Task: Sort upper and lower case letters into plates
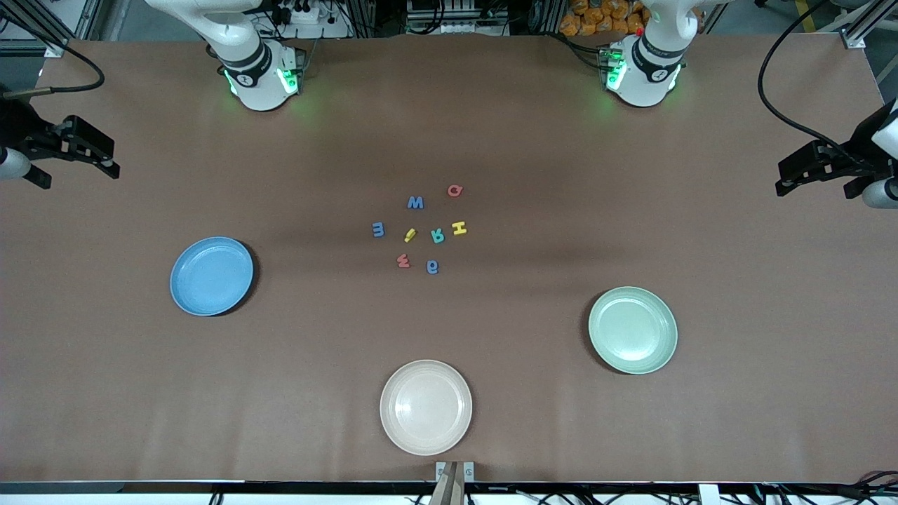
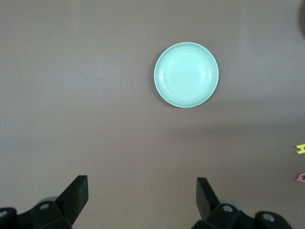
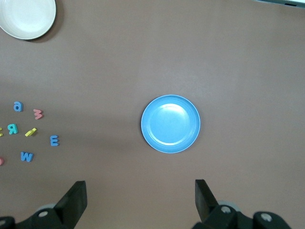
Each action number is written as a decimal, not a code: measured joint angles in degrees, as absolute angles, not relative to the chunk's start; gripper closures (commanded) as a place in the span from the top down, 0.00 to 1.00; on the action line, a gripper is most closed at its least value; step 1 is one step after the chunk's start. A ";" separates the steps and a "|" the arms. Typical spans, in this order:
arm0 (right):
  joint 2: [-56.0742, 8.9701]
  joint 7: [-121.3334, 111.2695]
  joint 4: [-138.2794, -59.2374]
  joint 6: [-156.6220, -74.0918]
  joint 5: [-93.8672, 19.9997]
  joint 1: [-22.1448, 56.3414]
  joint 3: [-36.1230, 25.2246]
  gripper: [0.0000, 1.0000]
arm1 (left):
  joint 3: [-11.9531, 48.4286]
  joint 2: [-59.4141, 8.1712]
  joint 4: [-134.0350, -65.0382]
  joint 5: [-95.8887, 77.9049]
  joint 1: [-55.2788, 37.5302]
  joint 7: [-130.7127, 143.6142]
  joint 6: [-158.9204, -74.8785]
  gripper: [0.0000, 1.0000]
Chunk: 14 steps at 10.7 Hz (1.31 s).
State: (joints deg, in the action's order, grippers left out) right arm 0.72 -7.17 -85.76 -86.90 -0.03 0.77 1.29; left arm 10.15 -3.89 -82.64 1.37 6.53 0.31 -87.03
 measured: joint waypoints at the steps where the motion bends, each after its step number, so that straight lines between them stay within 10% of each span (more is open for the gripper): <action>1: 0.72 -7.19 -85.76 -86.82 -0.03 0.77 1.25 1.00 | 10.15 -3.89 -82.64 1.38 6.53 0.31 -87.04 1.00; 14: -9.31 -6.75 -86.85 -94.24 -2.96 8.26 1.27 1.00 | 13.65 -19.55 -84.20 1.37 -17.94 35.63 -97.47 1.00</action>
State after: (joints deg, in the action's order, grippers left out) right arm -9.31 -6.75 -86.85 -94.24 -2.96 8.26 1.27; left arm 13.65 -19.55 -84.20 1.37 -17.94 35.63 -97.47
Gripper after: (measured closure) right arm 0.000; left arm 0.000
